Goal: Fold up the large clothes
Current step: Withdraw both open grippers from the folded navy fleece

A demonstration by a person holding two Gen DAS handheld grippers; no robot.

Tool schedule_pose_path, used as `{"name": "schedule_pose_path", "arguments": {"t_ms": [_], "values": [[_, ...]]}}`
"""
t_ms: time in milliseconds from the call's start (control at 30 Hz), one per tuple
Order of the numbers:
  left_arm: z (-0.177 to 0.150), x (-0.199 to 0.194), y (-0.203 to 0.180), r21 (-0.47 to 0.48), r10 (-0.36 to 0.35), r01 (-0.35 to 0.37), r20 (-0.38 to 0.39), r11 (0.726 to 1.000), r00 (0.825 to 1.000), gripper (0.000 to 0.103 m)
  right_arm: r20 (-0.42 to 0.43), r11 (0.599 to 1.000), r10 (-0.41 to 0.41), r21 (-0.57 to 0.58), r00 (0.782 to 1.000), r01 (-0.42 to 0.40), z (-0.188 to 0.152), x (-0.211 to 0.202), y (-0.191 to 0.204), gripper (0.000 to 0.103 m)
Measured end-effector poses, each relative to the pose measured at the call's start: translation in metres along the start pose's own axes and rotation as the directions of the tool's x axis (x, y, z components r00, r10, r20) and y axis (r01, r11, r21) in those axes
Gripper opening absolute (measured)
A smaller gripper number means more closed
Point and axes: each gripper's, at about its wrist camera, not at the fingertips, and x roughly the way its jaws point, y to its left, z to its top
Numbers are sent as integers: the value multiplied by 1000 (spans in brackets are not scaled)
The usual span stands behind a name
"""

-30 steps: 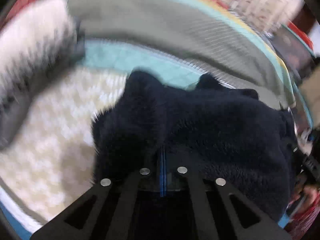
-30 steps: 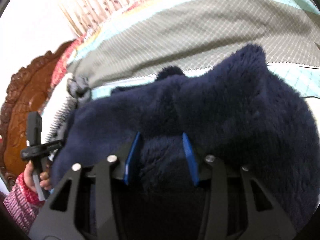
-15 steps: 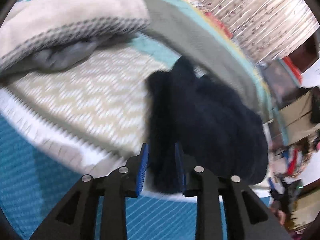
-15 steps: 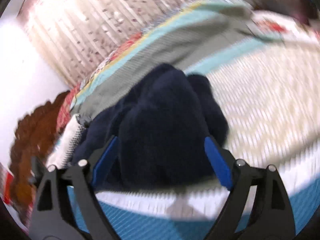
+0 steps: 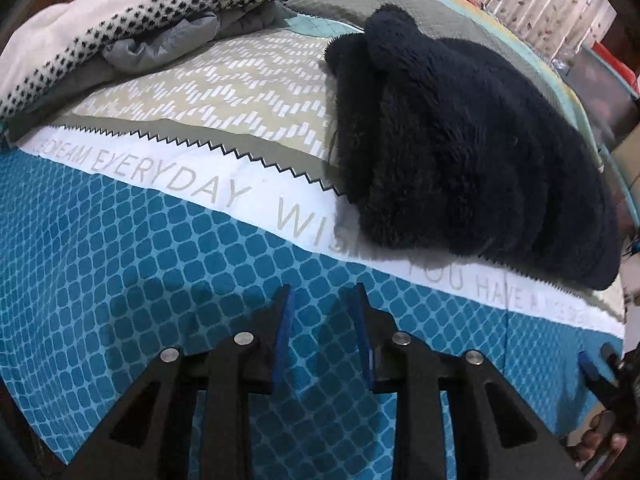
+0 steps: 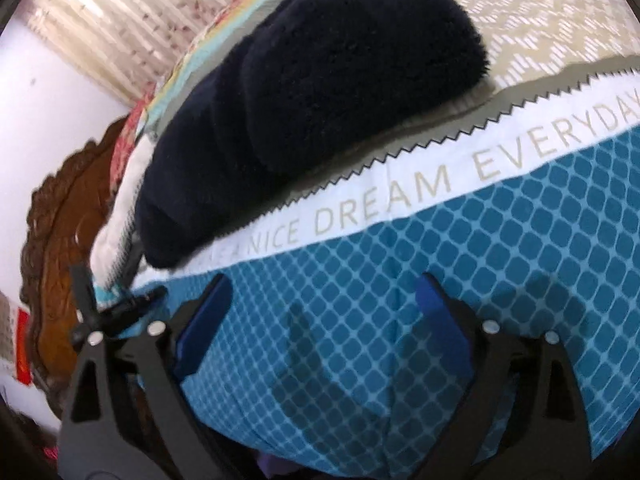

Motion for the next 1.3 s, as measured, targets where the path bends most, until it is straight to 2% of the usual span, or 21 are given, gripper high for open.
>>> {"name": "schedule_pose_path", "arguments": {"t_ms": [100, 167, 267, 467, 667, 967, 1300], "values": [[-5, 1, -9, 67, 10, -10, 3, 998, 1000, 47, 19, 1000, 9, 19, 1000, -9, -1, -3, -5, 92], [-12, 2, -14, 117, -1, 1, 2, 993, 1000, 64, 21, 1000, 1, -8, 1000, -1, -4, -1, -1, 97], [-21, 5, -23, 179, 1, -1, 0, 984, 1000, 80, 10, 999, -23, -40, 1000, 24, -7, 2, 0, 97], [-21, 13, -33, 206, -19, 22, -19, 978, 1000, 100, -21, 998, 1, -61, 1000, -2, -2, 7, 0, 97], [-16, 21, -37, 250, -1, 2, -6, 968, 1000, 100, -9, 995, 16, -103, 1000, -17, -9, 3, -2, 97], [-20, 24, -44, 279, 25, -30, 22, 960, 999, 100, 36, 979, -49, -196, 998, 55, -23, 6, 10, 97], [-25, 18, -45, 281, 21, -27, 27, 959, 999, 100, 33, 978, -52, -198, 998, 57, -26, 10, 12, 97]]}}
